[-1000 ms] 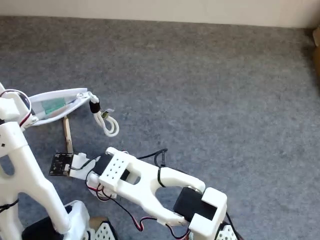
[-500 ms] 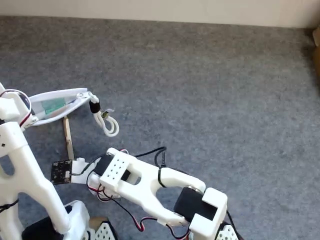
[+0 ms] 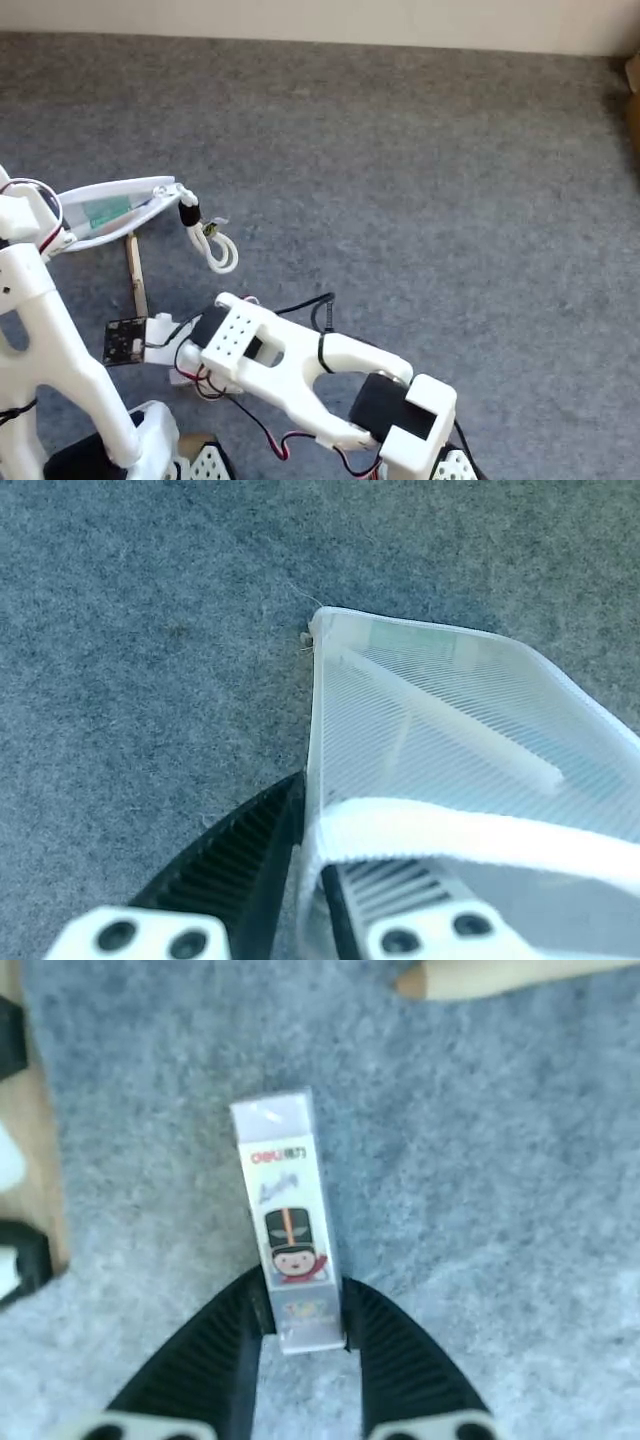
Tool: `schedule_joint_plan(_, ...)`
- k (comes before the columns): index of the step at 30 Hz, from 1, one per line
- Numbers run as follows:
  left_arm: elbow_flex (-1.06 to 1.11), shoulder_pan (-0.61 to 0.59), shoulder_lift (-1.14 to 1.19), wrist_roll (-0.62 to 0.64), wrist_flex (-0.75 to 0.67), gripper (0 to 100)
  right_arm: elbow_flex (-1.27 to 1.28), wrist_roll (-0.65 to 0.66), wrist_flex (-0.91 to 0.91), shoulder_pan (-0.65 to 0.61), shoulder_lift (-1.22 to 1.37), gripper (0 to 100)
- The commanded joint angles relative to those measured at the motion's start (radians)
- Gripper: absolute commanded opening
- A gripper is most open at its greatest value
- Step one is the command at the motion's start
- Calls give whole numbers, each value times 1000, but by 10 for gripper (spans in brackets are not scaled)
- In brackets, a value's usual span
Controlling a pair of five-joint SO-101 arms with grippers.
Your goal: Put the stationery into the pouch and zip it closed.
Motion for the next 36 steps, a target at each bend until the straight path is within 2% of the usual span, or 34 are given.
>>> schedule_joint_plan(1,12,-16,12,3,-17,7,-2,17,97,61,-25,5)
schedule_joint_plan(10,12,-16,12,3,-17,7,-10,11,232,166,-27,9)
schedule_joint_plan(16,12,-16,10,3,-17,7,-54,8,243,162,-25,163)
schedule_joint_plan(21,13,-16,10,3,-18,7,-58,6,243,113,-27,163)
schedule_joint_plan(27,13,-16,10,3,-20,7,-59,-71,191,58,-24,163)
schedule_joint_plan(36,13,-15,10,3,-23,7,-53,-71,48,33,-19,163)
